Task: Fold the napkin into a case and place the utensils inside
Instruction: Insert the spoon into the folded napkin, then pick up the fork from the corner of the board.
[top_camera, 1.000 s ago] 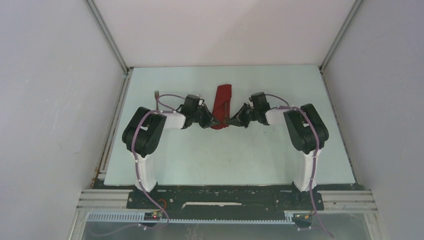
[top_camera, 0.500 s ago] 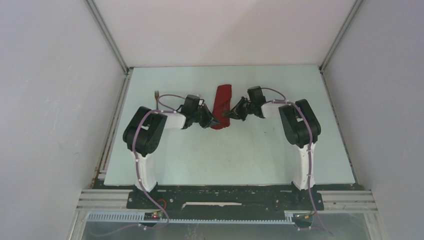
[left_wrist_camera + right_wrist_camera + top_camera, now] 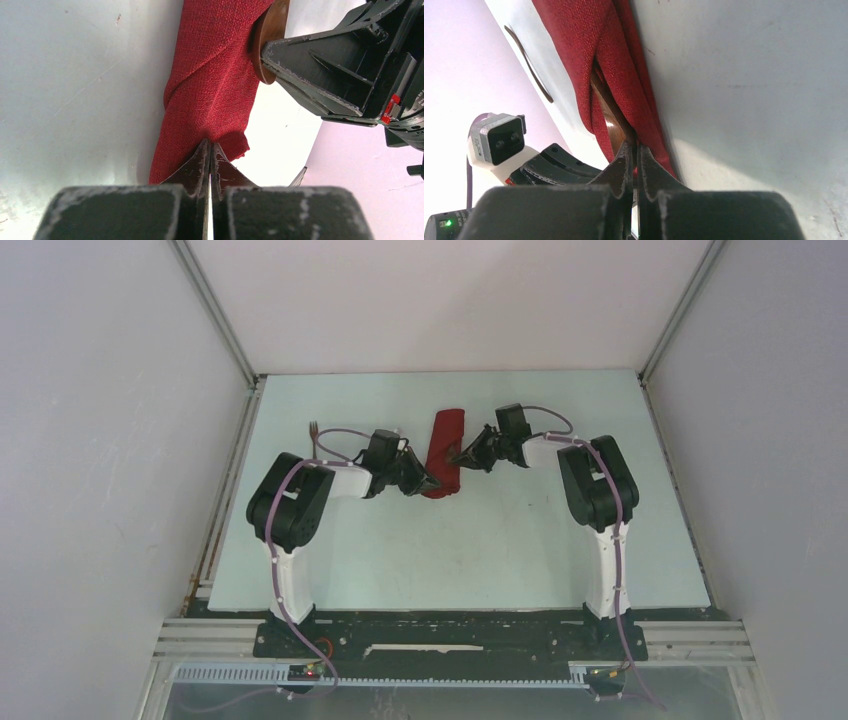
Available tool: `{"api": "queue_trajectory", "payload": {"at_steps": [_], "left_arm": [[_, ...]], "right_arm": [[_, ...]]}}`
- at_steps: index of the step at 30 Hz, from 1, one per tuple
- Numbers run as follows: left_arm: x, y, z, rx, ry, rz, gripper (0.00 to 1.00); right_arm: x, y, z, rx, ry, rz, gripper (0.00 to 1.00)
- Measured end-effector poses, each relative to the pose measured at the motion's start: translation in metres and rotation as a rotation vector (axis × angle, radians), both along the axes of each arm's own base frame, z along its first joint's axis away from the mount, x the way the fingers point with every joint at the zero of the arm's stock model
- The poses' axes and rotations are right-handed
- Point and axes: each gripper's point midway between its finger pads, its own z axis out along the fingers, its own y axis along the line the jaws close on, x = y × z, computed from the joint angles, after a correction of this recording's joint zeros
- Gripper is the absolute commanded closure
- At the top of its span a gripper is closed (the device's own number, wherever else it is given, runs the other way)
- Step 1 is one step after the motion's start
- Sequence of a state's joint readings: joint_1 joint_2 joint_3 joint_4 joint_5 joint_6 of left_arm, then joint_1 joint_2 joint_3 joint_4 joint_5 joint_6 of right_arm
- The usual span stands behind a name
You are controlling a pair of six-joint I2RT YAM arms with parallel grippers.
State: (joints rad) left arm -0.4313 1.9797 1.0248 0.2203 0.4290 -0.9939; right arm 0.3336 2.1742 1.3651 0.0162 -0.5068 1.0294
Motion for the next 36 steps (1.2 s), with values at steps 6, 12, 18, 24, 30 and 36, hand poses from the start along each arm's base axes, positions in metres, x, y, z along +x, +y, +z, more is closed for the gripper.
{"api": "queue_trajectory", "payload": {"at_steps": [6,12,18,24,30,36], "left_arm": [[0.000,0.000,0.000,-0.001,-0.002,0.000,1.00],[0.001,0.000,0.000,-0.002,-0.003,0.001,0.80],[-0.007,0.006,0.012,-0.010,-0.037,0.018,0.37],[-0.016,0.033,0.081,0.066,-0.205,0.041,0.15],[0.009,0.148,0.124,0.438,-0.316,0.241,0.17],[0.041,0.281,0.082,0.864,-0.061,0.300,0.16]], "right_arm": [[0.003,-0.003,-0.003,0.000,0.008,-0.015,0.95],[0.004,-0.003,-0.002,0.004,0.018,-0.026,0.66],[-0.004,-0.004,0.002,-0.015,0.046,-0.009,0.49],[-0.045,-0.021,0.038,-0.103,0.023,0.091,0.37],[-0.105,-0.040,0.094,-0.334,-0.198,0.253,0.31],[-0.184,-0.032,0.110,-0.420,-0.362,0.462,0.32]]}}
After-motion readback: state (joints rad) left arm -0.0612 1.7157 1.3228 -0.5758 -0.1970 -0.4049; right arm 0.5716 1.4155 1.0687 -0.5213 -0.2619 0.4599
